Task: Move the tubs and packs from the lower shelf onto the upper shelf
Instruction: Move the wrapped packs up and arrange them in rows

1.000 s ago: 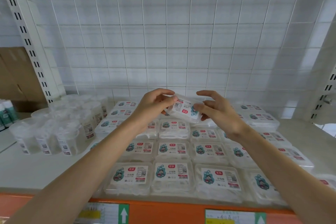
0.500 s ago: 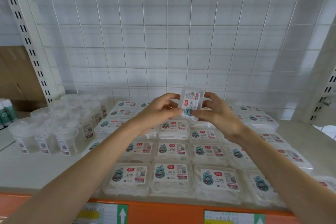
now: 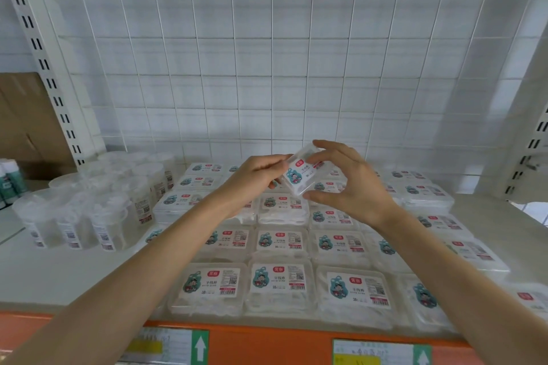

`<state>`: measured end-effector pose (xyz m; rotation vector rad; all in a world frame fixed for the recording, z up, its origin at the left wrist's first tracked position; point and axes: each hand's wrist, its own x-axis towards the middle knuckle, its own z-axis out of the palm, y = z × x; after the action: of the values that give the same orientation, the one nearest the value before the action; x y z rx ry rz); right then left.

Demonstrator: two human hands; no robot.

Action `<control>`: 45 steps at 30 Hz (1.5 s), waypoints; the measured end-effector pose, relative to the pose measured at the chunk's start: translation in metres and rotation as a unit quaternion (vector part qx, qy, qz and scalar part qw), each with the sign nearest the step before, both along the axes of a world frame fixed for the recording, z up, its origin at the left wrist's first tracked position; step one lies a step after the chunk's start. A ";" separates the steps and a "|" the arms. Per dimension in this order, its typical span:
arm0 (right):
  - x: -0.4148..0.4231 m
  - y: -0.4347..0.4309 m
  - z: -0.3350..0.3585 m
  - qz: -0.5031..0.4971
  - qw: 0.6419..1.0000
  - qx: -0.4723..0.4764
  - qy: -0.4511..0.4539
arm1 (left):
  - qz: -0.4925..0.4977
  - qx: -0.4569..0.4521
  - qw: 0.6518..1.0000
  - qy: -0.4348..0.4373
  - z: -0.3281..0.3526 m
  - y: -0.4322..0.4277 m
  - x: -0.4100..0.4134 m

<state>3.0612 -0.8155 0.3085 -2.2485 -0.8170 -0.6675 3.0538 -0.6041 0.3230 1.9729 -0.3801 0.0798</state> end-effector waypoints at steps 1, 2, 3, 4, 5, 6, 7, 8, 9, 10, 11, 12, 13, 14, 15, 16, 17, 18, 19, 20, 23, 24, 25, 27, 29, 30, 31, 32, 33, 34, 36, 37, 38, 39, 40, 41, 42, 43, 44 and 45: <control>0.000 0.000 0.001 -0.003 1.000 0.001 -0.001 | 0.000 -0.002 1.000 0.003 0.000 0.000 0.000; -0.001 0.000 0.002 -0.003 1.000 -0.002 0.001 | -0.002 -0.004 1.000 0.008 0.000 0.001 0.000; -0.002 0.001 0.002 -0.002 1.000 -0.006 0.004 | -0.006 -0.006 1.000 0.011 0.000 0.002 0.000; -0.002 0.001 0.003 -0.001 1.000 -0.011 0.008 | -0.012 -0.007 1.000 0.013 0.000 0.002 0.001; -0.003 0.002 0.003 -0.001 1.000 -0.013 0.014 | -0.019 -0.010 1.000 0.014 -0.001 0.003 0.001; -0.004 0.002 0.003 0.000 1.000 -0.012 0.020 | -0.025 -0.012 0.999 0.016 0.000 0.003 0.000; -0.004 0.003 0.002 0.001 1.000 -0.011 0.024 | -0.031 -0.013 0.999 0.018 0.001 0.003 -0.001; -0.003 0.003 0.002 0.002 1.000 -0.011 0.024 | -0.033 -0.011 0.999 0.020 0.001 0.003 -0.001; -0.002 0.004 0.002 0.001 1.000 -0.014 0.024 | -0.031 -0.007 0.999 0.021 0.001 0.003 -0.001; -0.002 0.004 0.002 0.000 1.000 -0.018 0.025 | -0.028 0.004 0.999 0.023 0.001 0.003 -0.002; -0.001 0.004 0.002 -0.003 0.999 -0.021 0.028 | -0.026 0.021 0.999 0.019 0.000 0.003 -0.003; 0.001 0.004 0.003 -0.009 0.999 -0.023 0.031 | -0.023 0.048 0.999 0.010 0.000 0.003 -0.003; 0.001 0.004 0.004 -0.019 0.999 -0.023 0.035 | -0.023 0.079 0.997 -0.002 0.000 0.002 -0.004; 0.002 0.004 0.005 -0.029 0.998 -0.024 0.041 | -0.024 0.108 0.994 -0.011 0.001 0.002 -0.006; 0.002 0.004 0.007 -0.039 0.998 -0.026 0.047 | -0.026 0.131 0.991 -0.020 0.001 0.002 -0.007; 0.003 0.004 0.009 -0.049 0.997 -0.030 0.051 | -0.027 0.147 0.988 -0.023 0.001 0.002 -0.008; 0.003 0.004 0.011 -0.058 0.996 -0.036 0.053 | -0.026 0.159 0.987 -0.024 0.001 0.002 -0.008; 0.003 0.004 0.013 -0.067 0.995 -0.041 0.056 | -0.025 0.172 0.984 -0.027 0.001 0.003 -0.008; 0.004 0.004 0.015 -0.073 0.994 -0.044 0.062 | -0.025 0.191 0.981 -0.032 0.000 0.004 -0.007; 0.004 0.003 0.016 -0.080 0.993 -0.047 0.067 | -0.027 0.215 0.975 -0.036 0.000 0.005 -0.006; 0.002 0.000 0.019 -0.104 0.988 -0.076 0.079 | -0.031 0.285 0.958 -0.033 -0.003 0.009 -0.001; 0.001 -0.002 0.020 -0.111 0.986 -0.089 0.086 | -0.035 0.302 0.952 -0.029 -0.003 0.010 0.000; -0.001 -0.005 0.020 -0.117 0.984 -0.098 0.092 | -0.041 0.315 0.948 -0.029 -0.004 0.012 0.001; -0.004 -0.011 0.022 -0.129 0.981 -0.104 0.100 | -0.057 0.350 0.934 -0.033 -0.004 0.014 0.002; -0.007 -0.019 0.023 -0.140 0.980 -0.092 0.105 | -0.073 0.396 0.914 -0.042 -0.005 0.015 0.003; -0.010 -0.022 0.023 -0.143 0.980 -0.089 0.109 | -0.079 0.416 0.905 -0.048 -0.006 0.014 0.003; -0.013 -0.026 0.022 -0.145 0.978 -0.094 0.114 | -0.082 0.430 0.897 -0.055 -0.007 0.013 0.004; -0.018 -0.029 0.021 -0.146 0.977 -0.103 0.117 | -0.082 0.439 0.893 -0.060 -0.008 0.013 0.004; -0.022 -0.032 0.019 -0.147 0.975 -0.113 0.119 | -0.080 0.443 0.891 -0.064 -0.009 0.013 0.005; -0.027 -0.034 0.018 -0.149 0.974 -0.119 0.120 | -0.079 0.443 0.890 -0.069 -0.010 0.013 0.006; -0.034 -0.037 0.014 -0.155 0.972 -0.120 0.127 | -0.078 0.443 0.889 -0.079 -0.010 0.013 0.007; -0.037 -0.038 0.012 -0.159 0.971 -0.122 0.129 | -0.079 0.442 0.890 -0.081 -0.010 0.013 0.007; -0.038 -0.038 0.011 -0.164 0.969 -0.129 0.130 | -0.081 0.440 0.891 -0.081 -0.010 0.013 0.007; -0.040 -0.037 0.010 -0.166 0.967 -0.140 0.131 | -0.082 0.438 0.892 -0.080 -0.010 0.013 0.007; -0.040 -0.035 0.009 -0.165 0.965 -0.150 0.134 | -0.082 0.436 0.893 -0.080 -0.011 0.013 0.006; -0.040 -0.034 0.007 -0.163 0.964 -0.160 0.139 | -0.082 0.435 0.893 -0.079 -0.011 0.013 0.007; -0.040 -0.032 0.005 -0.161 0.962 -0.168 0.144 | -0.082 0.435 0.893 -0.079 -0.011 0.013 0.006; -0.038 -0.031 0.002 -0.160 0.960 -0.178 0.149 | -0.083 0.436 0.893 -0.079 -0.011 0.013 0.006; -0.037 -0.031 0.000 -0.163 0.957 -0.187 0.151 | -0.082 0.437 0.892 -0.079 -0.011 0.012 0.006; -0.036 -0.030 -0.001 -0.167 0.955 -0.195 0.151 | -0.082 0.437 0.892 -0.079 -0.011 0.012 0.007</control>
<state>3.0253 -0.8458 0.3072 -2.7968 -0.4444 -0.3072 3.0603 -0.5917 0.3119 2.8209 -0.7881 -0.0554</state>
